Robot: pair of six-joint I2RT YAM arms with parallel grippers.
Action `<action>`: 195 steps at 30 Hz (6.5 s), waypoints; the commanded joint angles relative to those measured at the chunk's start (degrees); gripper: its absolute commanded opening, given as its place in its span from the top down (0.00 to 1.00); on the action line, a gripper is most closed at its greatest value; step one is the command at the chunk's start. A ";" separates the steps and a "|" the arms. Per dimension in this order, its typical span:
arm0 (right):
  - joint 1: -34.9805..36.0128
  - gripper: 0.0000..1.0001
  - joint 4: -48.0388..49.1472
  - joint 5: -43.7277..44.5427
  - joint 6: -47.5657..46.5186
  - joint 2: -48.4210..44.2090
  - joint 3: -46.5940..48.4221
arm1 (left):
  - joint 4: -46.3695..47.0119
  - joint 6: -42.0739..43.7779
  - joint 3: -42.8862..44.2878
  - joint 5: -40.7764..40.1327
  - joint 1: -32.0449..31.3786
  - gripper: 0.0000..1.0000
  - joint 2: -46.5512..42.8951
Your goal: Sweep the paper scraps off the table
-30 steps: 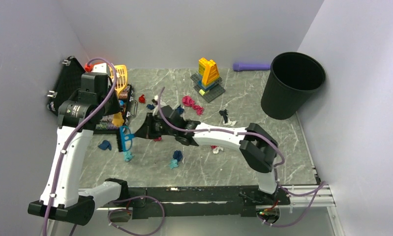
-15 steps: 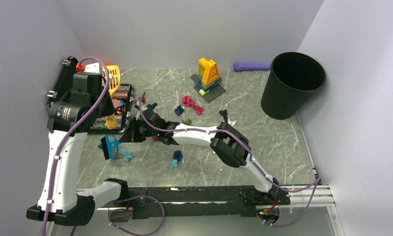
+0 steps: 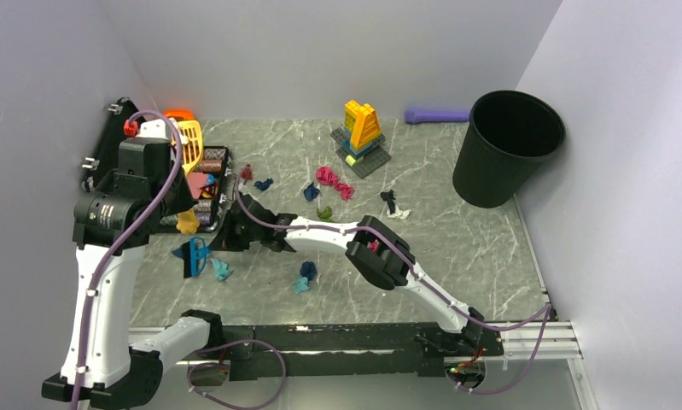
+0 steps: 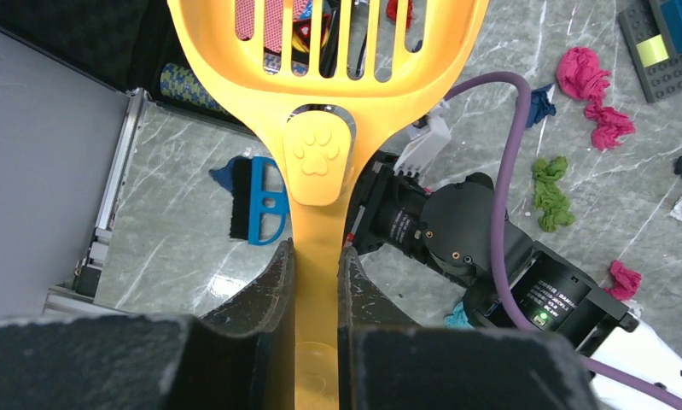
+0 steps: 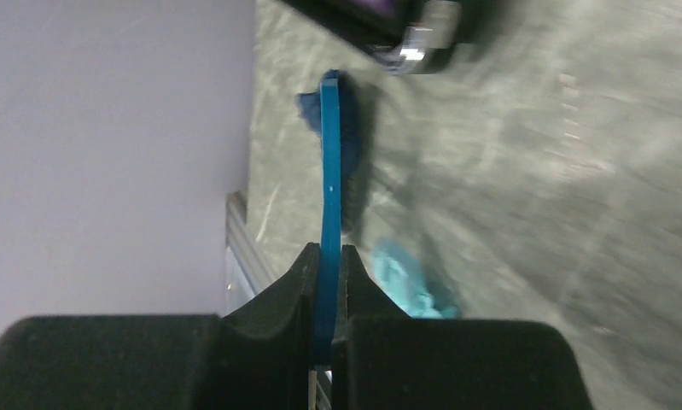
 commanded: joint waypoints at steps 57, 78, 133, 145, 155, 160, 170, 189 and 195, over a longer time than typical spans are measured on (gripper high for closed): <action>-15.32 1.00 -46.28 28.53 -9.68 -39.01 -26.47 | 16.78 -0.72 -19.71 -2.38 0.31 1.00 -6.20; -23.80 1.00 2.17 -11.23 -6.86 -22.76 -16.04 | 24.26 -1.18 -32.61 4.77 0.31 1.00 -7.39; -24.21 1.00 -10.11 -1.89 -9.17 -14.26 -7.27 | 33.91 1.90 -45.46 9.61 0.31 1.00 -13.25; -25.15 1.00 -42.65 32.52 1.63 -24.88 -11.46 | 33.65 2.51 -45.78 10.35 0.31 1.00 -10.60; -25.47 1.00 -36.41 27.13 -23.07 -43.30 -21.60 | 33.56 2.39 -45.70 10.87 0.33 1.00 -9.82; -25.26 1.00 -25.38 4.00 -38.27 -53.53 -31.68 | 33.73 2.55 -45.91 11.40 0.31 1.00 -10.06; -7.79 1.00 -38.84 -8.69 -49.97 -49.46 -26.84 | 33.41 2.66 -45.85 11.06 0.28 1.00 -9.76; -1.96 1.00 -65.40 34.39 -41.88 -31.87 -14.33 | 32.77 1.67 -45.57 8.99 0.29 1.00 -9.18; -3.70 1.00 -69.61 43.78 -40.22 -35.72 -12.58 | 33.10 1.78 -45.87 9.47 0.22 1.00 -9.25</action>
